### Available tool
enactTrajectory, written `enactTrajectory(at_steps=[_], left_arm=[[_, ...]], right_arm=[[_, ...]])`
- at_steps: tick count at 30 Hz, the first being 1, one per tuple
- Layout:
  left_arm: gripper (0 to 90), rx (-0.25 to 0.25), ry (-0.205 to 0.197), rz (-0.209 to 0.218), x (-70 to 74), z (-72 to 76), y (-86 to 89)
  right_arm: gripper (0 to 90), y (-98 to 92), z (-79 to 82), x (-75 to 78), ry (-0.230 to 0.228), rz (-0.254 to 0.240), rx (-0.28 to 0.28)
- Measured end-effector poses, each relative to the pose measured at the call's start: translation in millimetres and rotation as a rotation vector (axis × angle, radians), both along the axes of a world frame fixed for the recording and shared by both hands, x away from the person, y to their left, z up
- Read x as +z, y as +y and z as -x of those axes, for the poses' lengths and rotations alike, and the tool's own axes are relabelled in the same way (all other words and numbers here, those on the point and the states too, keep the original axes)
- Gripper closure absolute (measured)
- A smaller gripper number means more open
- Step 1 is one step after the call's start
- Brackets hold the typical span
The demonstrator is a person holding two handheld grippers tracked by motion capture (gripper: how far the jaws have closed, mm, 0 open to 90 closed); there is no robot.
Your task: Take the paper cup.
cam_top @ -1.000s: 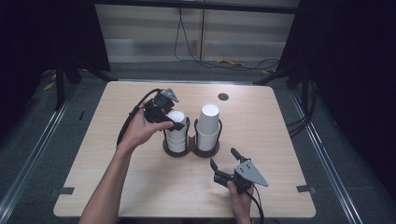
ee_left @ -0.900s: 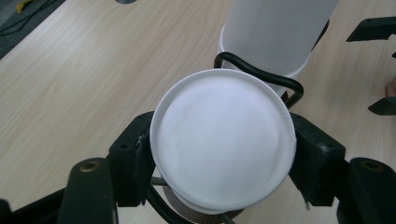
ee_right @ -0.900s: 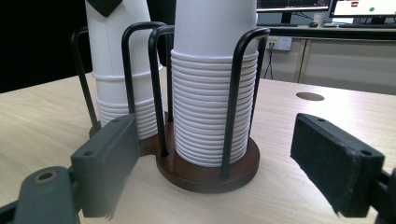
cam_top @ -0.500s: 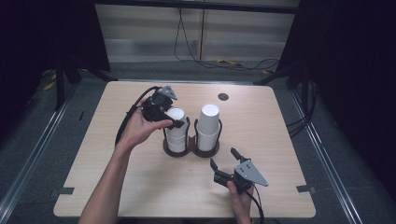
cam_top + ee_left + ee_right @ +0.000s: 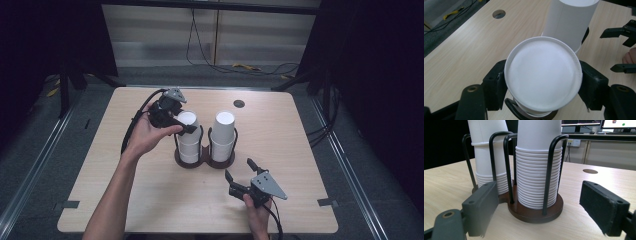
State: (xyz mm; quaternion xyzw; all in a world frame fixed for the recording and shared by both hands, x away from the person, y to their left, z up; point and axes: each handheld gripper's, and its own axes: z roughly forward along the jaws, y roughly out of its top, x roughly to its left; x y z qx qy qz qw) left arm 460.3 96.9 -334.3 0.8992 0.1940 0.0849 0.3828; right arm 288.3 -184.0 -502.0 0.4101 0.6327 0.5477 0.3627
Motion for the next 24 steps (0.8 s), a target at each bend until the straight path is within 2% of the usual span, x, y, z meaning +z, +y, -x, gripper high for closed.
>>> enactTrajectory(at_steps=[5, 7, 13, 24], left_arm=[[33.0, 0.008, -0.007, 0.017, 4.1, 1.5, 2.6], [33.0, 0.016, -0.025, 0.030, 5.9, 2.7, 3.4], [33.2, 0.025, -0.030, 0.051, 7.5, 4.2, 4.0], [33.2, 0.030, -0.052, 0.087, 19.2, 7.2, 11.9]], right_arm=[[14.9, 0.1, -0.3, 0.0, -0.001, 0.001, 0.001], [14.9, 0.1, -0.3, 0.0, 0.001, 0.001, 0.002], [14.9, 0.3, -0.4, 0.1, 0.001, 0.003, 0.001], [14.9, 0.4, -0.4, 0.0, 0.000, 0.003, 0.000]])
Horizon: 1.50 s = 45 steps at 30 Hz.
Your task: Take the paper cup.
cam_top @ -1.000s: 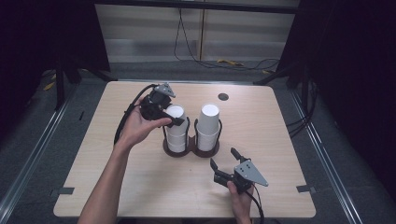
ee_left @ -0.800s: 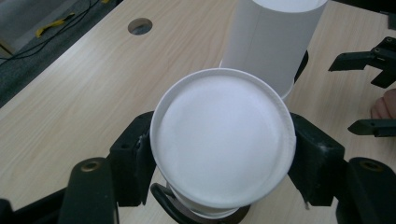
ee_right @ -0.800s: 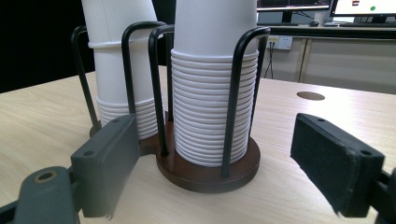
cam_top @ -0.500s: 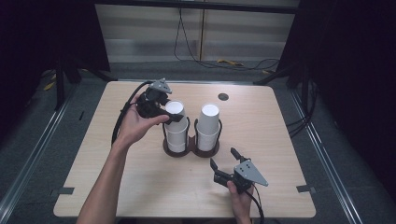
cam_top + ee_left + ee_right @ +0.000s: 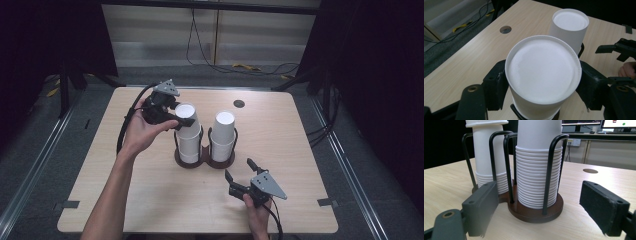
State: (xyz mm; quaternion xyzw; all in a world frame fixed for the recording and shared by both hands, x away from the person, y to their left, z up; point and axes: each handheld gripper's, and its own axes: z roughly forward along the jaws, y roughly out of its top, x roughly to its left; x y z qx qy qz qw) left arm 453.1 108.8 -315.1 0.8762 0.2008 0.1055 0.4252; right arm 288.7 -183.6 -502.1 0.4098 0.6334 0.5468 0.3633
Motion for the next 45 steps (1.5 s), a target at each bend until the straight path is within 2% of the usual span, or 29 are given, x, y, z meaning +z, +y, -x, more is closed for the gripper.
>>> enactTrajectory(at_steps=[1, 2, 9, 11, 13, 14, 15, 16, 19, 23, 27, 28, 32, 34, 35, 38, 39, 45], left_arm=[[33.2, -0.001, -0.005, 0.009, 0.6, 0.3, 0.7], [33.2, 0.007, -0.004, 0.036, 1.9, 1.7, 1.4], [33.2, 0.004, -0.023, 0.064, 5.5, 4.0, 5.9], [33.3, 0.017, -0.030, 0.091, 7.5, 7.2, 8.8], [33.3, 0.013, -0.036, 0.094, 8.7, 7.8, 10.1], [33.2, 0.010, -0.044, 0.112, 10.2, 9.5, 12.0], [33.2, 0.010, -0.044, 0.112, 10.2, 9.5, 12.0], [33.2, -0.012, -0.048, 0.135, 11.2, 11.1, 13.6], [33.3, -0.004, -0.057, 0.143, 12.1, 13.3, 14.3], [33.3, -0.022, -0.068, 0.163, 13.8, 17.3, 16.0], [33.2, -0.023, -0.056, 0.201, 11.2, 21.4, 18.0], [33.2, -0.016, -0.053, 0.223, 7.7, 24.6, 19.8], [33.2, -0.012, -0.040, 0.256, 0.8, 31.0, 22.5], [33.2, -0.012, -0.043, 0.261, -0.9, 32.6, 23.5], [33.3, -0.015, -0.045, 0.282, -2.9, 35.2, 25.1], [33.9, 0.002, -0.056, 0.307, -4.3, 38.6, 27.5], [33.9, -0.005, -0.047, 0.312, -5.3, 39.1, 28.1], [33.9, -0.031, -0.056, 0.348, -6.5, 50.7, 30.2]], right_arm=[[14.9, 0.0, 0.0, 0.0, 0.000, 0.000, 0.000], [14.9, 0.0, 0.0, 0.0, 0.000, 0.000, 0.000], [15.0, 0.0, 0.1, 0.0, 0.001, -0.002, 0.000], [14.9, 0.0, 0.1, 0.0, 0.001, -0.002, 0.000], [14.9, -0.1, 0.1, 0.0, 0.001, -0.002, 0.000], [14.9, 0.0, 0.1, 0.0, 0.001, -0.002, 0.000], [14.9, 0.0, 0.1, 0.0, 0.001, -0.002, 0.000], [15.0, 0.0, 0.1, 0.0, 0.001, -0.002, 0.001], [14.9, -0.1, 0.1, 0.0, 0.001, -0.002, -0.002], [14.9, 0.0, 0.1, 0.0, 0.001, -0.002, 0.000], [15.0, -0.1, 0.1, 0.0, 0.001, -0.002, 0.001], [15.0, -0.2, 0.1, 0.0, -0.001, -0.002, 0.000], [14.9, -0.2, 0.0, 0.0, -0.002, -0.001, 0.001], [14.9, -0.3, 0.0, 0.0, -0.002, -0.001, 0.001], [14.9, -0.3, 0.2, 0.0, 0.000, -0.001, 0.000], [14.9, -0.4, 0.2, 0.0, 0.000, -0.002, 0.000], [14.9, -0.4, 0.2, 0.0, 0.000, -0.002, 0.000], [14.9, -0.4, 0.2, 0.1, 0.001, -0.001, 0.002]])
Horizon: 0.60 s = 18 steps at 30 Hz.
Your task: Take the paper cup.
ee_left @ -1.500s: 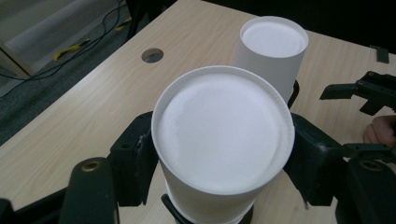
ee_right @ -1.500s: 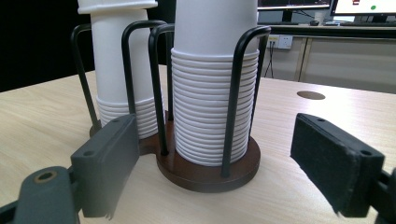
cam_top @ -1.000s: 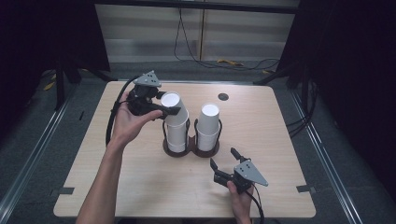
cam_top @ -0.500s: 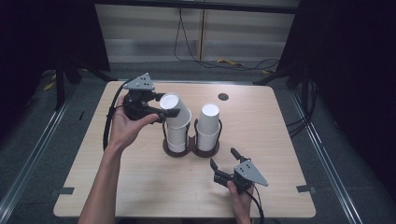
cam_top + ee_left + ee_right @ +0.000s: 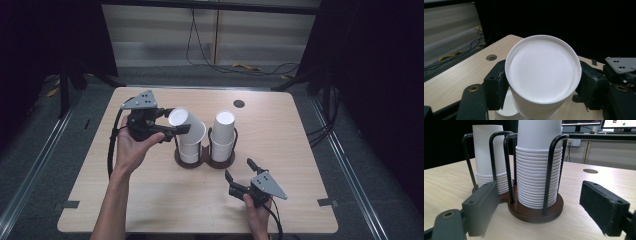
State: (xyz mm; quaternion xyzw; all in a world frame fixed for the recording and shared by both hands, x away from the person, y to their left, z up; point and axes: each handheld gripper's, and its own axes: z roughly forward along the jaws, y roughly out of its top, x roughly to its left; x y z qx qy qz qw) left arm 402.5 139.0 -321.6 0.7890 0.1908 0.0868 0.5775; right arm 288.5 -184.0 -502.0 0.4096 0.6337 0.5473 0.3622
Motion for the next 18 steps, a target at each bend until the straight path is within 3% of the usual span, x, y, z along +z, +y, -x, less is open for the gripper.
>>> enactTrajectory(at_steps=[5, 10, 13, 18], left_arm=[[33.7, -0.001, -0.029, -0.008, -2.7, 10.7, -1.4], [33.6, -0.013, -0.029, 0.005, -11.4, 16.7, -1.9], [33.6, 0.006, -0.035, 0.023, -19.7, 21.2, -1.8], [33.6, -0.002, -0.015, 0.044, -32.4, 25.2, -0.8]], right_arm=[[14.9, -0.1, 0.0, 0.0, -0.001, -0.001, -0.001], [14.9, -0.2, 0.1, 0.0, -0.001, -0.002, -0.002], [14.9, -0.2, 0.0, 0.0, -0.001, -0.002, -0.001], [15.0, 0.5, -0.5, 0.2, 0.003, 0.000, 0.000]])
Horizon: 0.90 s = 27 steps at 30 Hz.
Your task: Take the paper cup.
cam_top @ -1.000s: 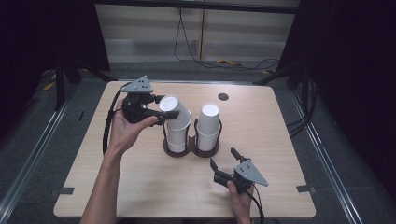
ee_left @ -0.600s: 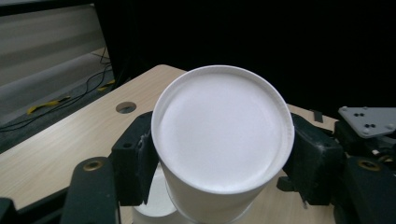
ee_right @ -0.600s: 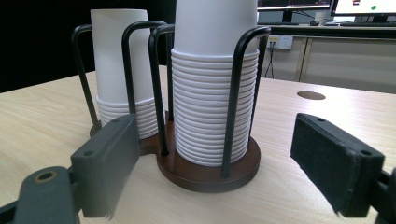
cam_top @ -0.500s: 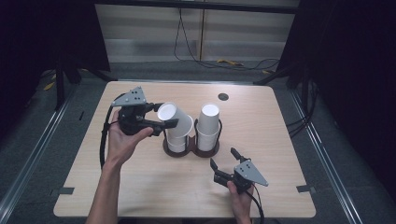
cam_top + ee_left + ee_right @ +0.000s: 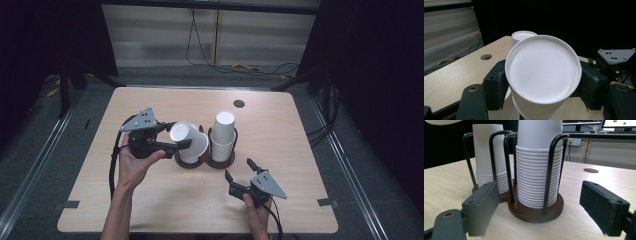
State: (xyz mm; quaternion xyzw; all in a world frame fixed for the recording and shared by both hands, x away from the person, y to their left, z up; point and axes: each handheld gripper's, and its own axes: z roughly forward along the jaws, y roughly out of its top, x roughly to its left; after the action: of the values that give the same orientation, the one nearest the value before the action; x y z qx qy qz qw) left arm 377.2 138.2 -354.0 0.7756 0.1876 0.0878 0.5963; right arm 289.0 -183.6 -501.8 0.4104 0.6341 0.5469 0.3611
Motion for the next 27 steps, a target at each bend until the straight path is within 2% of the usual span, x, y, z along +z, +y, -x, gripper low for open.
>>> enactTrajectory(at_steps=[6, 7, 9, 11, 12, 13, 14, 15, 16, 17, 18, 21, 22, 27], left_arm=[[33.4, -0.016, 0.013, 0.013, -13.6, 4.6, 1.7], [33.4, -0.003, 0.018, 0.011, -19.8, 4.8, 3.2], [33.4, -0.003, 0.021, 0.014, -23.2, 5.2, 4.5], [33.4, -0.005, 0.026, 0.009, -29.6, 6.6, 4.9], [33.3, -0.005, 0.026, 0.009, -29.6, 6.6, 4.9], [33.2, -0.012, 0.028, 0.010, -33.3, 7.4, 4.8], [33.2, -0.012, 0.028, 0.010, -33.3, 7.4, 4.8], [33.2, -0.016, 0.029, 0.013, -35.0, 8.0, 5.7], [33.2, -0.024, 0.028, 0.019, -36.7, 8.3, 6.4], [33.2, -0.029, 0.026, 0.027, -39.2, 8.8, 6.4], [33.2, -0.033, 0.028, 0.031, -41.2, 8.7, 6.1], [33.2, -0.029, 0.038, 0.009, -52.2, 8.7, 3.5], [33.2, -0.029, 0.038, 0.009, -52.2, 8.7, 3.5], [33.2, -0.052, 0.063, 0.002, -67.3, 10.8, -0.2]], right_arm=[[15.3, -0.4, -0.2, 0.1, 0.004, -0.005, 0.001], [15.2, -0.8, 0.2, 0.3, 0.012, -0.007, 0.019], [15.1, -0.8, 0.3, 0.3, 0.012, -0.006, 0.026], [14.3, -1.1, 0.0, 0.9, 0.034, -0.016, 0.063], [14.3, -1.1, 0.0, 0.9, 0.034, -0.016, 0.063], [14.3, -0.9, -0.5, 1.3, 0.057, -0.014, 0.090], [14.3, -0.9, -0.5, 1.3, 0.057, -0.014, 0.090], [14.3, 0.2, -0.4, 3.2, 0.090, -0.017, 0.123], [14.3, 0.2, -0.4, 3.2, 0.090, -0.017, 0.123], [13.8, 1.3, 1.5, 5.6, 0.094, -0.035, 0.167], [13.8, 1.3, 1.5, 5.6, 0.094, -0.035, 0.167], [13.1, 5.2, 4.7, 9.7, 0.079, -0.041, 0.226], [13.1, 5.2, 4.7, 9.7, 0.079, -0.041, 0.226], [12.8, 13.1, 6.5, 10.7, 0.086, -0.046, 0.299]])
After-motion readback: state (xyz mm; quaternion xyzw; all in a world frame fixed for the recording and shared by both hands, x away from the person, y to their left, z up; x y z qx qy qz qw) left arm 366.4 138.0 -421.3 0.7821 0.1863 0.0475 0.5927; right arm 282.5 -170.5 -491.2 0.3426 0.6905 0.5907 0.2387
